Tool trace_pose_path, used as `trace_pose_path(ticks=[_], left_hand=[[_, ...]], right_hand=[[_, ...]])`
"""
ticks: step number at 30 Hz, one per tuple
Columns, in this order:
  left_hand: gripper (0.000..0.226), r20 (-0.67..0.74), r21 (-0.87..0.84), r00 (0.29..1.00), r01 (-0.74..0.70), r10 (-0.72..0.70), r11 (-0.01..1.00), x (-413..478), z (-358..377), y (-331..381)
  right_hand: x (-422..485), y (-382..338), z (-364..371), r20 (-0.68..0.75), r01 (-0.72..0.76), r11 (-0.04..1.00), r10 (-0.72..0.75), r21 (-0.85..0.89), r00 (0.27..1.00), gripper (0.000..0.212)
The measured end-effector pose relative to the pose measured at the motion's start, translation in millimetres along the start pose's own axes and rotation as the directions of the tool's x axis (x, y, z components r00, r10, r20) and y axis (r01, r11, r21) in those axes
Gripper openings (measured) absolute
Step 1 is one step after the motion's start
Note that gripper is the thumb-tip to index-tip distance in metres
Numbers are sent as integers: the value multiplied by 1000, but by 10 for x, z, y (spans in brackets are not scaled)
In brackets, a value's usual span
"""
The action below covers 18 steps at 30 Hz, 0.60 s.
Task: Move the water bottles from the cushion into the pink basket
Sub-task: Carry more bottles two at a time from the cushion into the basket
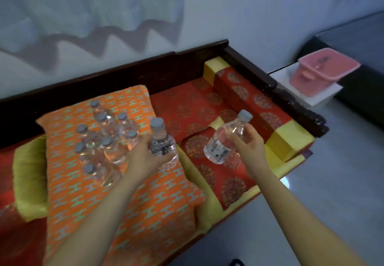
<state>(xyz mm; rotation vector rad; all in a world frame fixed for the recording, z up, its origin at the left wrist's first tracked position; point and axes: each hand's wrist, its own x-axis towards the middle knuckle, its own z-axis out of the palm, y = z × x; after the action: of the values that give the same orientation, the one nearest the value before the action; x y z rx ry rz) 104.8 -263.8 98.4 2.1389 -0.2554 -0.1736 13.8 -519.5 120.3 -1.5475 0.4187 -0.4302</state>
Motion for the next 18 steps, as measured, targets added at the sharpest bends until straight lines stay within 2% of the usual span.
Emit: trace_pose_path(ticks=[4, 7, 12, 18], left_hand=[[58, 28, -8, 1000, 0, 0, 1000, 14, 654, 531], [68, 65, -61, 998, -6, 10, 998, 73, 1187, 927], [61, 160, -93, 984, -57, 71, 994, 273, 1933, 1620], [66, 322, -133, 937, -95, 134, 987, 719, 2796, 2533]], right_hand=[[158, -111, -835, -34, 21, 1000, -21, -15, 999, 13], [331, -211, -1504, -78, 39, 998, -43, -52, 996, 13], [613, -431, -2431, -146, 70, 988, -91, -140, 985, 23], [978, -609, -3501, -274, 28, 991, -64, -132, 960, 29]])
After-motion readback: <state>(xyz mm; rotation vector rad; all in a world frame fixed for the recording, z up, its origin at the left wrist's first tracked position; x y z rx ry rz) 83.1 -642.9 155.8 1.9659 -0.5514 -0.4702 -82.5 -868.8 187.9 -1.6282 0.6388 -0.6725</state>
